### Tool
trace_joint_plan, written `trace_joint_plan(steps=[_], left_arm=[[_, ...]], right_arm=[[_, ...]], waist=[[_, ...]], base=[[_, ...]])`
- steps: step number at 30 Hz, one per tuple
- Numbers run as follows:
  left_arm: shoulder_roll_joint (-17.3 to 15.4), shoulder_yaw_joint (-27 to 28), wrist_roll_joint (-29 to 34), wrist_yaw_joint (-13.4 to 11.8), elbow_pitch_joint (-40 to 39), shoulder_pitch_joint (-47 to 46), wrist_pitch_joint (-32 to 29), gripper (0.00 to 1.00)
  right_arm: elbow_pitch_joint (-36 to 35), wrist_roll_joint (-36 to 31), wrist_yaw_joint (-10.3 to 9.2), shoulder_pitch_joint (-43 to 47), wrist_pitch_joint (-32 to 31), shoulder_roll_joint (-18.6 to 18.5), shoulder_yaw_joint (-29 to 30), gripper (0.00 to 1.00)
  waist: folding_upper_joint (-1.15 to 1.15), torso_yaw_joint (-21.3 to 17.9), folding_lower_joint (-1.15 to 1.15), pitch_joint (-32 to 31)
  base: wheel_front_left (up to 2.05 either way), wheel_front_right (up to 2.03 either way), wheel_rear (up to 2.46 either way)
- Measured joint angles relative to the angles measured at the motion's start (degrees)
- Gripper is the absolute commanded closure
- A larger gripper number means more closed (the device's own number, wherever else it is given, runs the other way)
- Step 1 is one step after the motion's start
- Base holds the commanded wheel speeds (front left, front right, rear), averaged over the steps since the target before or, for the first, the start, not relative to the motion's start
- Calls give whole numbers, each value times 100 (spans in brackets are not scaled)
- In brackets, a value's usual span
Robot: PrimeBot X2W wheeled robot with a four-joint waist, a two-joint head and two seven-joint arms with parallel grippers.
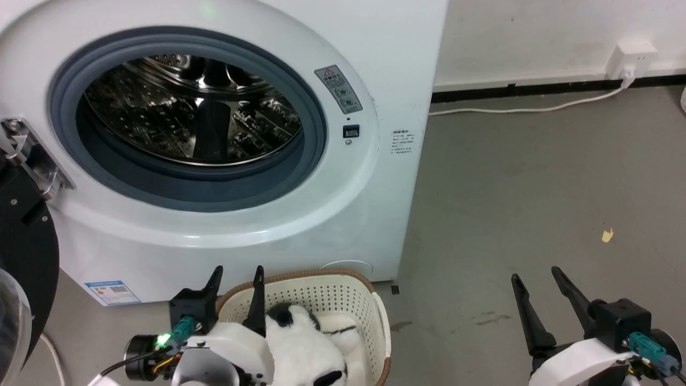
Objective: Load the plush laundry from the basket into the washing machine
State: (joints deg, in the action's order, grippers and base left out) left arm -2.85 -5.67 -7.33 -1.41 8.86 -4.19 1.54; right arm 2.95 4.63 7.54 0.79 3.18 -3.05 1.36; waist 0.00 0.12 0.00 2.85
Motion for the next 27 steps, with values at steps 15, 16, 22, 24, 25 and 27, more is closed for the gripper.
trace_joint_plan(steps=[15, 16, 22, 24, 25, 27], left_arm=[[2, -665, -726, -261, 1006, -660, -584, 0], [3, -710, -781, -278, 1058, -696, -628, 0], [5, -1016, -1056, -408, 1427, -936, -813, 0], [8, -1098, -1111, -452, 1577, -1029, -818, 0], [8, -1145, -1136, -455, 1647, -1077, -835, 0], [8, -1232, -1188, -475, 1812, -1172, -855, 0]], right_arm=[[3, 185, 0, -123, 100, 0, 136, 0], [1, 205, 0, -147, 107, 0, 147, 0], [5, 302, 0, -212, 181, 0, 193, 0], [4, 323, 0, -250, 204, 0, 211, 0], [2, 347, 0, -258, 205, 0, 222, 0], [1, 361, 0, -270, 226, 0, 243, 0]], waist=[[0, -67, 1, 630], [0, -75, 1, 680], [0, -124, 0, 977], [0, -136, 1, 1078], [0, -141, 1, 1129], [0, -145, 1, 1235]], base=[[0, 0, 0], [0, 0, 0], [0, 0, 0], [0, 0, 0], [0, 0, 0], [0, 0, 0]])
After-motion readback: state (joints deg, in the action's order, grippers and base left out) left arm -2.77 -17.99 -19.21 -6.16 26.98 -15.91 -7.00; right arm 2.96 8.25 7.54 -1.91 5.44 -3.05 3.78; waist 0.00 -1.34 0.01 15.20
